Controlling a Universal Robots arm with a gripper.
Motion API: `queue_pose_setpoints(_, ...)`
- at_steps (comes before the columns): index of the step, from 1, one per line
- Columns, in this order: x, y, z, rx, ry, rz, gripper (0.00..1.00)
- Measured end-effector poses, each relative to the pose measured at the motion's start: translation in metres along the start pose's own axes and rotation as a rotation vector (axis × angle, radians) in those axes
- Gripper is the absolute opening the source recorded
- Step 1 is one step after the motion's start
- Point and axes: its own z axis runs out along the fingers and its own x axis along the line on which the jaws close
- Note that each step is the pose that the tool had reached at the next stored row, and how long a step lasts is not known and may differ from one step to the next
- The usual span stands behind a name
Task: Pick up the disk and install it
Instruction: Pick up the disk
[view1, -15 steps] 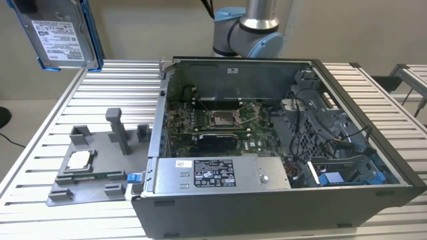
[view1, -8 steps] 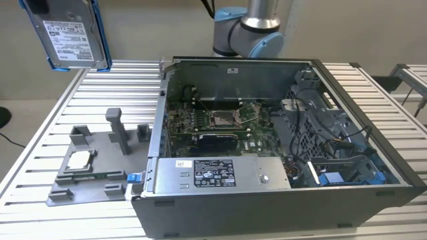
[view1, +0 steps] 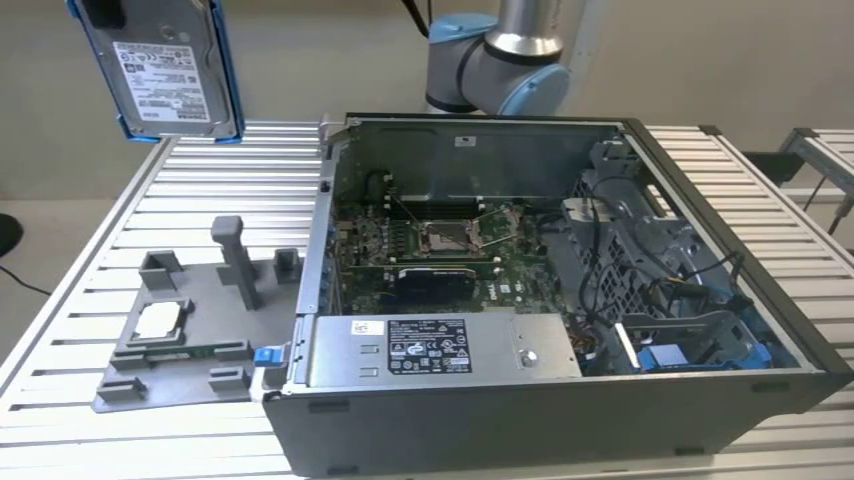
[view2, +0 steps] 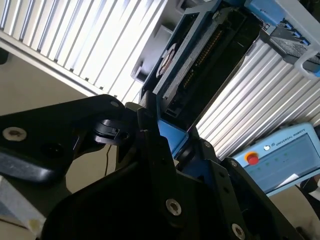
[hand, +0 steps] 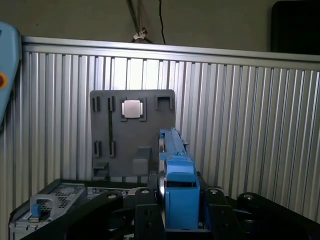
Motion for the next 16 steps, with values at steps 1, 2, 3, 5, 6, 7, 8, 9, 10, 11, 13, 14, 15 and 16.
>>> queue_pose_setpoints(1, 0.0001, -0.0028, 0.0, -0.0004, 0.0, 0.0, 0.0)
queue_pose_setpoints(2, 0.0002, -0.0055, -0.0001, -0.0009, 0.0, 0.0, 0.0)
queue_pose_setpoints(3, 0.0004, -0.0082, -0.0001, -0.0012, 0.0, 0.0, 0.0)
queue_pose_setpoints(5, 0.0006, -0.0136, -0.0001, -0.0019, -0.0001, 0.0, 0.0)
queue_pose_setpoints(6, 0.0007, -0.0161, -0.0002, -0.0023, -0.0001, 0.0, 0.0)
queue_pose_setpoints(7, 0.0008, -0.0186, -0.0001, -0.0026, -0.0001, 0.0, 0.0)
queue_pose_setpoints(8, 0.0009, -0.0212, -0.0002, -0.0029, -0.0001, 0.0, 0.0)
queue_pose_setpoints(9, 0.001, -0.0238, -0.0003, -0.0034, -0.0001, 0.0, 0.0)
queue_pose_setpoints(10, 0.0011, -0.0264, -0.0003, -0.0037, -0.0001, 0.0, 0.0)
queue_pose_setpoints(11, 0.0013, -0.0288, -0.0003, -0.0039, -0.0001, 0.0, 0.0)
queue_pose_setpoints(13, 0.0015, -0.0337, -0.0003, -0.0045, -0.0002, 0.0, 0.0)
queue_pose_setpoints(14, 0.0016, -0.0364, -0.0003, -0.005, -0.0002, 0.0, 0.0)
queue_pose_setpoints(15, 0.0017, -0.0391, -0.0003, -0.0053, -0.0002, 0.0, 0.0)
queue_pose_setpoints(16, 0.0018, -0.0417, -0.0004, -0.0056, -0.0003, 0.0, 0.0)
